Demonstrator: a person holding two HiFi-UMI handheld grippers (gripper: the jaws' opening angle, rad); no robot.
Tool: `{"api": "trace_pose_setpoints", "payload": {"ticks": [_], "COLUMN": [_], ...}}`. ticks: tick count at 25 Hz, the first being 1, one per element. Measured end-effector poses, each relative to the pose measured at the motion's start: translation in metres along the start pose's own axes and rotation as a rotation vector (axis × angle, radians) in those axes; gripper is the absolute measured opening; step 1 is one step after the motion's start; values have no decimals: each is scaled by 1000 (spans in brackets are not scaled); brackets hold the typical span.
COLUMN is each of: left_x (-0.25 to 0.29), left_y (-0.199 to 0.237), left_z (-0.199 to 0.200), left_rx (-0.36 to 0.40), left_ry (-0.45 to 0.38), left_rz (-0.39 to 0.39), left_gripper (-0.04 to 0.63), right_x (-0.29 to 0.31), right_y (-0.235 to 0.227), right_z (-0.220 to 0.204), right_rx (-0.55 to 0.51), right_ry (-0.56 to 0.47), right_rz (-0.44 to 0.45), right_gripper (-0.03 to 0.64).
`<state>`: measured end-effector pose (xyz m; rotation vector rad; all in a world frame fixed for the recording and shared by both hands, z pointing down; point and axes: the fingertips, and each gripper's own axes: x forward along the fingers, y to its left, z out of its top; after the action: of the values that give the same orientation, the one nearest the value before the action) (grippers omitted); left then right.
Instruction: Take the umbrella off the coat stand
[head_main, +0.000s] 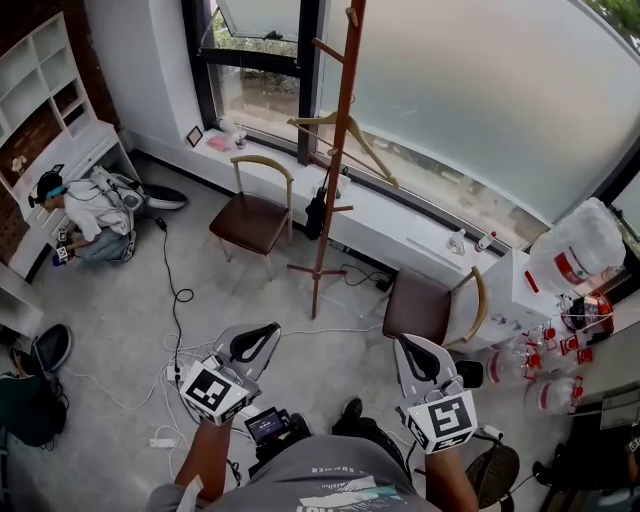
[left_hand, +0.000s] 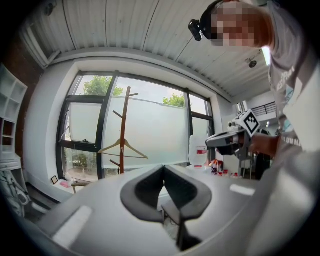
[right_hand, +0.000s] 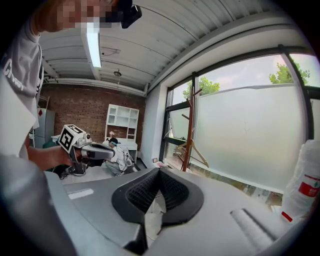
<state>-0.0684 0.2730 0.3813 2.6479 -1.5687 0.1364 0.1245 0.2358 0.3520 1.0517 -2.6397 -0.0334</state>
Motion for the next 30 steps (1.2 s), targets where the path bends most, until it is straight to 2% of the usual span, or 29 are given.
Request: {"api": "trace_pose_setpoints", "payload": {"ticks": [5,23,30], "left_x": [26,147,183], "left_y": [13,51,59], "left_z": [-10,7,18], "left_rx": [11,15,23], "left_ry": [24,78,82], "left_rz": [18,207,256], "left_gripper": [0,2,1], "right_x": [29,141,162], "right_y": [-22,-133,-169], "right_z": [-7,-11,-13], "right_rx": [15,40,45], "right_ry": [-15,-49,-61], "right_rz": [36,274,322], "right_gripper": [2,2,2]}}
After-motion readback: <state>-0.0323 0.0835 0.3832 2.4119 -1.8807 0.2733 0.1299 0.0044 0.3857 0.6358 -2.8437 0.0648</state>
